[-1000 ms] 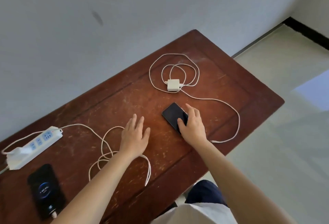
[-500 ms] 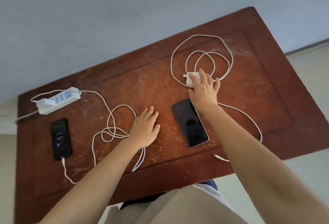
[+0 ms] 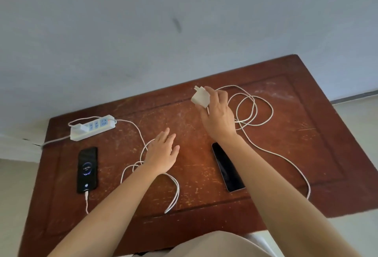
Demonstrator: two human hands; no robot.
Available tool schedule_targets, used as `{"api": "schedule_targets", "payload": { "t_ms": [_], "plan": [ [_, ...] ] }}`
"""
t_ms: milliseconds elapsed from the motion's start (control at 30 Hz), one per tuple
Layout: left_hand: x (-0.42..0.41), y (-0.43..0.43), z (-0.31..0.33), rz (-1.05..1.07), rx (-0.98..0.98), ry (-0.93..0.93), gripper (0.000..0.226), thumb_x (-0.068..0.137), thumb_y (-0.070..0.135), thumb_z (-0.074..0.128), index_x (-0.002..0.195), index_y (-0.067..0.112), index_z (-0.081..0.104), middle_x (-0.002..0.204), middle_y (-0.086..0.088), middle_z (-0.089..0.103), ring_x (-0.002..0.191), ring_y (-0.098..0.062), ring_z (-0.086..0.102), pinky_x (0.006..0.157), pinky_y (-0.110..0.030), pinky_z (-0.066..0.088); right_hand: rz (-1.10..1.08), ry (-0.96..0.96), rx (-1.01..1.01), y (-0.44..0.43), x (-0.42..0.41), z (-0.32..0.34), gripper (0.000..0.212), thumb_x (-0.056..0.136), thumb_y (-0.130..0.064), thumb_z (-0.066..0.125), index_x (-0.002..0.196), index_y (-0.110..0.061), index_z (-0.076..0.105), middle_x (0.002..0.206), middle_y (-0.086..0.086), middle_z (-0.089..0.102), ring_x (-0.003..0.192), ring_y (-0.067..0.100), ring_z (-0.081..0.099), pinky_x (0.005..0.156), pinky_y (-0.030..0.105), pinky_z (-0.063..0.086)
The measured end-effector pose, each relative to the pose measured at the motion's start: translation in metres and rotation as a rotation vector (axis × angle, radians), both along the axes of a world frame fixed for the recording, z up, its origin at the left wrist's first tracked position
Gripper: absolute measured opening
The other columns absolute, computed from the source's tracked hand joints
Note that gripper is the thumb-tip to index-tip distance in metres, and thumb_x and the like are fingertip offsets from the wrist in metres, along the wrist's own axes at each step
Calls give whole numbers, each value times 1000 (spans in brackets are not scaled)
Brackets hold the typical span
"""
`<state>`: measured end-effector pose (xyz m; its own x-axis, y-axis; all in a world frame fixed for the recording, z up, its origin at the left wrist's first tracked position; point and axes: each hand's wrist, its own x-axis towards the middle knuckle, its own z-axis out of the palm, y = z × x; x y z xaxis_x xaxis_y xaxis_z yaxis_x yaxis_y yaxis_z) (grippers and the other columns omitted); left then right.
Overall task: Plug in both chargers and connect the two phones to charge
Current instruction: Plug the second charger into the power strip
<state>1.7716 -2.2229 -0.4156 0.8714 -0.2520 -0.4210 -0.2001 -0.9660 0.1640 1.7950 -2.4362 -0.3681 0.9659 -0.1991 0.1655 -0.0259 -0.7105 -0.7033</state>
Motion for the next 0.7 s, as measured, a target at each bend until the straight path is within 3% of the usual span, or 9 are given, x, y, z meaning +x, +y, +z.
{"api": "schedule_targets", "payload": {
  "t_ms": [100, 267, 400, 500, 700],
  "plan": [
    [12, 38, 10, 37, -4, -43, 57, 106, 43, 36, 157, 17, 31, 171, -7, 13, 156, -26, 13, 123, -51, 21, 57, -27, 12, 35, 6, 13, 61, 96, -33, 67, 147, -10, 42, 135, 18, 49, 101, 35, 66, 66, 45, 60],
    [28, 113, 17, 71, 45, -41, 59, 106, 47, 35, 157, 18, 30, 171, -9, 10, 156, -29, 15, 122, -54, 24, 147, 63, -4, 92, 13, 22, 71, 92, -26, 72, 152, -9, 37, 140, 16, 46, 112, 36, 63, 82, 48, 58],
    [34, 173, 18, 127, 69, 2, 62, 105, 51, 36, 157, 19, 27, 171, -10, 7, 157, -31, 11, 123, -55, 23, 141, 156, -19, 132, 21, 23, 65, 86, -24, 78, 144, -10, 50, 134, 12, 51, 112, 32, 61, 88, 42, 55],
    [42, 219, 13, 145, 77, 13, 63, 105, 52, 34, 158, 19, 25, 171, -11, 6, 157, -31, 9, 123, -54, 25, 196, 203, -39, 170, 32, 20, 64, 84, -15, 75, 143, -10, 52, 133, 12, 51, 115, 31, 60, 91, 38, 54],
    [54, 294, -13, 172, 75, 42, 64, 105, 51, 33, 159, 18, 22, 171, -12, 4, 157, -31, 5, 124, -55, 21, 365, 287, -95, 254, 59, 8, 62, 82, -18, 79, 138, -11, 54, 134, 12, 61, 117, 28, 61, 95, 36, 51]
  ]
}}
